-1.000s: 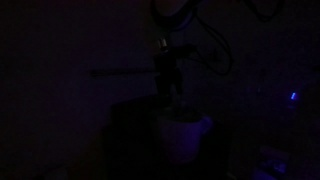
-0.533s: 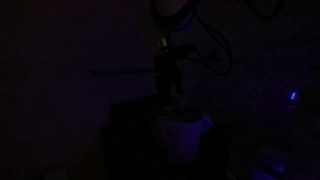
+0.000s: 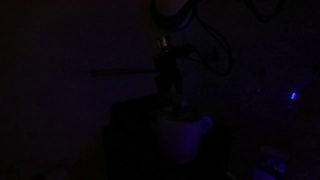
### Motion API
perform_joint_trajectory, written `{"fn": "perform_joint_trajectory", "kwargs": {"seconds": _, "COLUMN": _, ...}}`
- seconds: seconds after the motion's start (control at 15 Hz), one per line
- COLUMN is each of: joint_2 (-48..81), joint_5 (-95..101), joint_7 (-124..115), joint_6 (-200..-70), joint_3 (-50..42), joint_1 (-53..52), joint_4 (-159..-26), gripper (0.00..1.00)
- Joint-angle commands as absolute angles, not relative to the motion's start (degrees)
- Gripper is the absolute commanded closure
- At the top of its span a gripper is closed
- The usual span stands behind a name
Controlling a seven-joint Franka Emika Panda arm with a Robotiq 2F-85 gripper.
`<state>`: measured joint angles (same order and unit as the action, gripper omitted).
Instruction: Remove the cloth from the laundry basket
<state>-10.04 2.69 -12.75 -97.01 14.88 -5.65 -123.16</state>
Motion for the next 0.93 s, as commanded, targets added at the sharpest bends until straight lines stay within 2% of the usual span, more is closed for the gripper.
{"fn": "perform_joint_trajectory", "kwargs": {"seconds": 0.0, "joint_2": -9.9, "joint_5": 2.9, "joint_7": -13.0, "joint_6": -96.9, "joint_3": 13.6, "joint_1": -7.0, "joint_4": -123.1, "gripper": 0.00}}
{"fn": "perform_joint_trajectory", "kwargs": {"seconds": 0.4, "joint_2": -10.7, "joint_5": 0.9, "joint_7": -12.4, "joint_6": -104.0, "joint_3": 12.7, "joint_1": -7.6, "joint_4": -124.0, "gripper": 0.00}}
{"fn": "perform_joint_trajectory", "kwargs": {"seconds": 0.47, "joint_2": -15.9, "joint_5": 1.5, "joint_7": -8.7, "joint_6": -97.5, "joint_3": 11.5, "joint_1": -7.2, "joint_4": -119.8, "gripper": 0.00}}
{"fn": "perform_joint_trajectory", "kwargs": {"seconds": 0.6, "joint_2": -17.3, "joint_5": 1.0, "joint_7": -12.4, "joint_6": -98.1, "joint_3": 10.2, "joint_1": -6.3, "joint_4": -118.0, "gripper": 0.00}}
{"fn": "perform_joint_trajectory", "kwargs": {"seconds": 0.87, "joint_2": -12.4, "joint_5": 0.4, "joint_7": -12.4, "joint_6": -83.6, "joint_3": 6.5, "joint_1": -3.8, "joint_4": -98.8, "gripper": 0.00}}
